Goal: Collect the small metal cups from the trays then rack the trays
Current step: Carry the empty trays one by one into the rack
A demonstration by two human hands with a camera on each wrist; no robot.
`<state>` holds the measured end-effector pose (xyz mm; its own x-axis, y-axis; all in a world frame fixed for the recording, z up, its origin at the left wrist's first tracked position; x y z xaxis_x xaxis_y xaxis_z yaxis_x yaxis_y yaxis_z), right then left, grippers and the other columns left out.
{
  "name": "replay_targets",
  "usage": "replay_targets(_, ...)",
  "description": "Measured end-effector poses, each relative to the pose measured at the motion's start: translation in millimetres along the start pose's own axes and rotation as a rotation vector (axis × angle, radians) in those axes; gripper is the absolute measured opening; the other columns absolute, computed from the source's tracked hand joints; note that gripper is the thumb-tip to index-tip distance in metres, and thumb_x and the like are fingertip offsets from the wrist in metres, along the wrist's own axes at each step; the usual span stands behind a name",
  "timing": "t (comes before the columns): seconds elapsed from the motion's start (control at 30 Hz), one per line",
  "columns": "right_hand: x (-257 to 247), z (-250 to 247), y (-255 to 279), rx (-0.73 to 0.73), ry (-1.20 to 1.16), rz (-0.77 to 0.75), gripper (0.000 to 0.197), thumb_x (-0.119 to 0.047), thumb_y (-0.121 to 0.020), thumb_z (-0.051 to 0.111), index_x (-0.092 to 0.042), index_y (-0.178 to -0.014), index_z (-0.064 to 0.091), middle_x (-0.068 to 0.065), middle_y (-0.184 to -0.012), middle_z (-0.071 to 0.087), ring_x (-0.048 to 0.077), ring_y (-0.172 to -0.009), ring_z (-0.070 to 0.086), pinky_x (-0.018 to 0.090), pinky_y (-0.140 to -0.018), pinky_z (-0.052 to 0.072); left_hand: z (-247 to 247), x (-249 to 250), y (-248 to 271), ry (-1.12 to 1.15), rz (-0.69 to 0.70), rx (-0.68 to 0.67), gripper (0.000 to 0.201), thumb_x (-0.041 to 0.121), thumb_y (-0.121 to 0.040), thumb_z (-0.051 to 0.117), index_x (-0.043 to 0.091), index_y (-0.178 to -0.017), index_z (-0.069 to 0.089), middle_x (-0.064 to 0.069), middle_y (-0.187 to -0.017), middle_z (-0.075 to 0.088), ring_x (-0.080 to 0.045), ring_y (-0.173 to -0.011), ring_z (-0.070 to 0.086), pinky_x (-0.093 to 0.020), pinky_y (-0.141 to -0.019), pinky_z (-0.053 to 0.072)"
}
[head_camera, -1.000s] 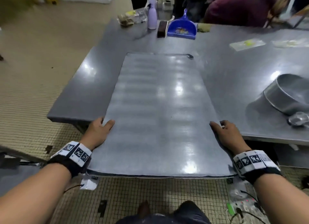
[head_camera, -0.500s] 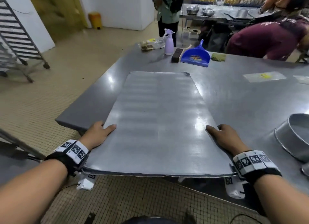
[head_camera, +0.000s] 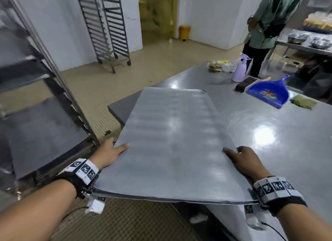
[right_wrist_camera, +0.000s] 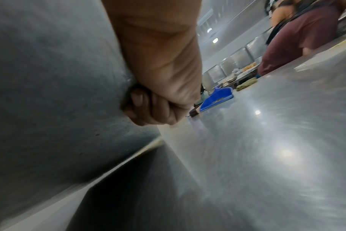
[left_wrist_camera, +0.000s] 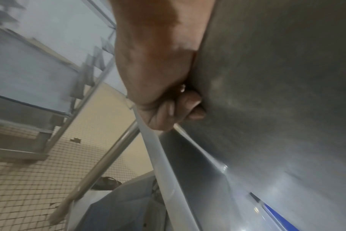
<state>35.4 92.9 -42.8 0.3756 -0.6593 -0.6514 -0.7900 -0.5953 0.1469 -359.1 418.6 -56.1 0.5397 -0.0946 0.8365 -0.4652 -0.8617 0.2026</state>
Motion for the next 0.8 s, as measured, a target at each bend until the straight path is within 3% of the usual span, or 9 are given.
replay_targets(0.03, -10.3, 2.8, -4.3, -0.015, -0.003, -0.031, 0.065, -0.066, -0.08, 0.065, -0.002, -0.068, 0.059, 0.01, -0.062, 0.065, 0.029, -0.059, 0.062, 0.039, -0.06, 0.05, -7.5, -2.0, 8.6, 0.004, -0.014, 0.031, 0.045, 0.038, -0.084, 0.077, 0.011, -0.118, 0.065, 0.004, -0.108, 0.072, -0.018, -0.104, 0.068, -0.039, -0.092, 0.055)
replay_targets(0.13, -41.8, 12.9, -14.7, -0.057, 0.004, -0.114, 0.067, -0.065, -0.08, 0.066, -0.001, -0.065, 0.055, 0.011, -0.055, 0.055, 0.03, -0.055, 0.057, 0.036, -0.055, 0.043, -35.4, -9.1, 32.9, -0.026, -0.059, 0.143, 0.036, 0.036, -0.086, 0.076, 0.01, -0.106, 0.061, 0.007, -0.093, 0.066, -0.019, -0.099, 0.063, -0.031, -0.083, 0.046)
replay_targets(0.23, -72.6, 24.8, -21.7, -0.083, 0.014, -0.192, 0.07, -0.063, -0.082, 0.066, 0.006, -0.074, 0.062, 0.013, -0.06, 0.062, 0.033, -0.062, 0.063, 0.037, -0.059, 0.046, -64.6, -21.2, 48.0, -0.034, -0.08, 0.219, 0.065, 0.064, -0.071, 0.077, 0.009, -0.105, 0.066, 0.0, -0.098, 0.073, -0.02, -0.096, 0.069, -0.039, -0.088, 0.054)
replay_targets(0.27, -82.6, 28.7, -22.9, -0.092, 0.018, -0.216, 0.067, -0.062, -0.083, 0.066, 0.004, -0.075, 0.064, 0.013, -0.064, 0.066, 0.032, -0.064, 0.064, 0.038, -0.062, 0.049, -74.3, -23.2, 54.3, -0.019, -0.089, 0.242, 0.063, 0.064, -0.071, 0.078, 0.011, -0.103, 0.067, -0.001, -0.098, 0.075, -0.019, -0.092, 0.07, -0.039, -0.086, 0.056)
replay_targets(0.37, -106.7, 40.2, -24.9, -0.13, 0.019, -0.265, 0.06, -0.063, -0.083, 0.066, -0.003, -0.072, 0.068, 0.011, -0.066, 0.07, 0.028, -0.064, 0.066, 0.043, -0.068, 0.054, -97.7, -23.7, 69.0, 0.028, -0.112, 0.283, 0.037, 0.04, -0.082, 0.08, 0.01, -0.101, 0.067, -0.002, -0.096, 0.075, -0.015, -0.085, 0.07, -0.032, -0.075, 0.056)
replay_targets(0.5, -128.5, 45.3, -24.2, -0.146, 0.02, -0.331, 0.056, -0.058, -0.084, 0.068, -0.003, -0.071, 0.068, 0.012, -0.066, 0.07, 0.029, -0.065, 0.067, 0.042, -0.068, 0.054, -115.8, -26.9, 90.4, 0.05, -0.122, 0.324, 0.037, 0.039, -0.082, 0.08, 0.01, -0.097, 0.063, -0.004, -0.093, 0.075, -0.023, -0.086, 0.073, -0.043, -0.08, 0.059)
replay_targets(0.6, -139.0, 43.9, -21.3, -0.159, 0.034, -0.379, 0.056, -0.058, -0.085, 0.067, -0.004, -0.07, 0.066, 0.011, -0.066, 0.069, 0.029, -0.066, 0.065, 0.041, -0.068, 0.052, -115.5, -26.0, 107.8, 0.075, -0.123, 0.358, 0.034, 0.036, -0.083, 0.08, 0.009, -0.097, 0.063, -0.003, -0.092, 0.075, -0.021, -0.084, 0.073, -0.04, -0.078, 0.059)
replay_targets(0.73, -144.1, 37.5, -20.6, -0.189, 0.029, -0.424, 0.054, -0.053, -0.086, 0.069, -0.002, -0.069, 0.065, 0.011, -0.065, 0.066, 0.025, -0.063, 0.061, 0.035, -0.059, 0.043, -104.6, -18.4, 135.2, 0.072, -0.113, 0.423, 0.025, 0.031, -0.086, 0.078, 0.012, -0.091, 0.063, 0.001, -0.086, 0.072, -0.012, -0.075, 0.068, -0.026, -0.062, 0.05)
replay_targets(0.8, -143.3, 31.9, -20.3, -0.201, 0.034, -0.446, 0.056, -0.053, -0.086, 0.069, -0.001, -0.069, 0.064, 0.013, -0.065, 0.066, 0.023, -0.061, 0.059, 0.031, -0.056, 0.04, -96.7, -21.4, 148.4, 0.082, -0.116, 0.45, 0.028, 0.032, -0.085, 0.079, 0.009, -0.094, 0.066, 0.001, -0.087, 0.074, -0.014, -0.077, 0.07, -0.028, -0.065, 0.054)
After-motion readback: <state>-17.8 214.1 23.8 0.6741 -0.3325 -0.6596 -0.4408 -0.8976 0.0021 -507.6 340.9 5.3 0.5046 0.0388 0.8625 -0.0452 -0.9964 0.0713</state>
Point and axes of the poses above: each hand's wrist, its own y-axis away from the middle knuckle, its own z-axis out of the palm, x = y × z, the point moved 7 cm from there along -y, towards the middle knuckle
